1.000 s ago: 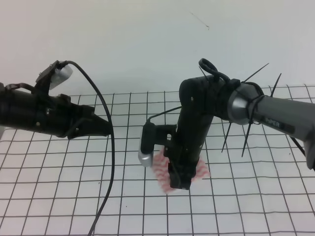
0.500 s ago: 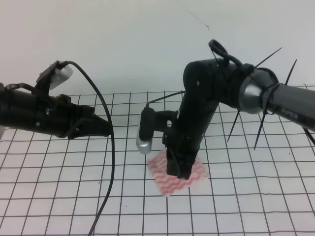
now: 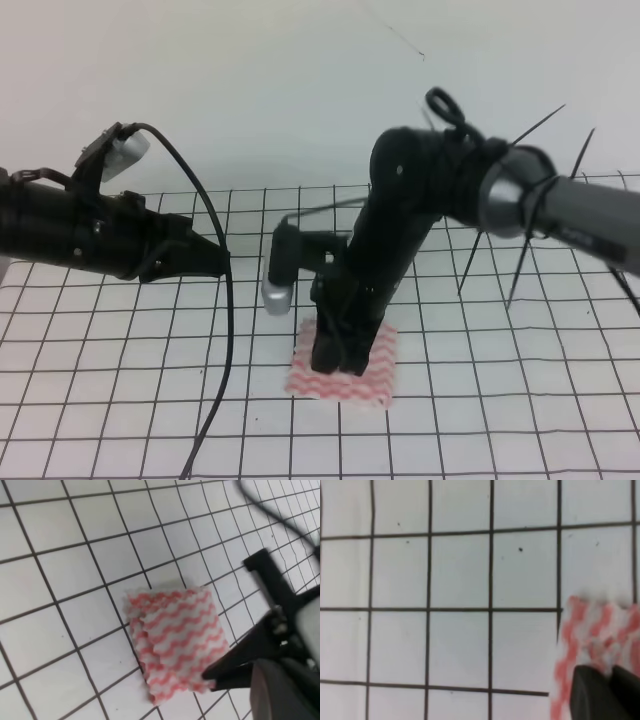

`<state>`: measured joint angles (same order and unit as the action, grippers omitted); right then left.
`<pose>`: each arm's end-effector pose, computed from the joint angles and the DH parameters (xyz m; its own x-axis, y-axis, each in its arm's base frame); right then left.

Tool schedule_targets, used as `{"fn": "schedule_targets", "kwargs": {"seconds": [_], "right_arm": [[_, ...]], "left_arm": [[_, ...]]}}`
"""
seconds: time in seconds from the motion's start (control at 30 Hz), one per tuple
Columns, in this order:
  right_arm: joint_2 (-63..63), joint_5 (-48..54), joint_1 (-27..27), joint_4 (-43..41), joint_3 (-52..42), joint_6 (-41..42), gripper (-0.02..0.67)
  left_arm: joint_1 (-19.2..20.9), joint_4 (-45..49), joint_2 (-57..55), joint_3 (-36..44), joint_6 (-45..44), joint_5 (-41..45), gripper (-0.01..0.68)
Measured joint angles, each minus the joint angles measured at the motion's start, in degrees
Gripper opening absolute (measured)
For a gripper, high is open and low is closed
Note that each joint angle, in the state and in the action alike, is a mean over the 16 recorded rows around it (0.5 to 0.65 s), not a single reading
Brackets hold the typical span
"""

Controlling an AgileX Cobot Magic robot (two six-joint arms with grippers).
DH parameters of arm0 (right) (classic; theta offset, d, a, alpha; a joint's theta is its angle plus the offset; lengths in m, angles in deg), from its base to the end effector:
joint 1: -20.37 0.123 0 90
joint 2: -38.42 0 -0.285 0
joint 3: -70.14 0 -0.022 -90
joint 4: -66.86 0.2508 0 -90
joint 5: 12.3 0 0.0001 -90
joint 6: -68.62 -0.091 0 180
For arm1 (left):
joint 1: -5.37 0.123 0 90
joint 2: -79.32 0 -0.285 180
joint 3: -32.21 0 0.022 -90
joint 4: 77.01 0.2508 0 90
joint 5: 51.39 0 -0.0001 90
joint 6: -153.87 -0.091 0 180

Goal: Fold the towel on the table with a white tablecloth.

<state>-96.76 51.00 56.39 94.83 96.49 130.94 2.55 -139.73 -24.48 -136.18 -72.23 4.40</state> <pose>0.3513 0.3026 0.1826 -0.0719 -0.8982 -0.4336 -0.9915 0.0171 0.1289 0.3316 -0.0833 0.2589 -0.8692 0.0266 -0.4938 0.3864 0.6597 -0.6446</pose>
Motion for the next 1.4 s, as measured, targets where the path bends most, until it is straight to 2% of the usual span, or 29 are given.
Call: {"fn": "schedule_targets", "kwargs": {"seconds": [0.3,0.47,0.87,1.4], "right_arm": [[-1.42,-2.24,-0.03,2.52,-0.06,0.81,0.254],[-0.49,-5.75,-0.07,-0.64,-0.02,-0.98,0.302],[-0.46,-12.25,-0.14,-13.67,0.05,-8.70,0.275],[-2.53,-18.32,-0.14,-13.47,0.05,-12.35,0.273]], "left_arm": [[0.00,-0.04,0.00,0.00,-0.26,0.06,-0.001],[0.00,-0.03,0.04,0.00,-0.38,0.13,-0.001],[0.00,0.04,0.12,0.00,-0.52,0.29,-0.001],[0.00,0.04,0.12,0.00,-1.06,0.36,-0.001]]}}
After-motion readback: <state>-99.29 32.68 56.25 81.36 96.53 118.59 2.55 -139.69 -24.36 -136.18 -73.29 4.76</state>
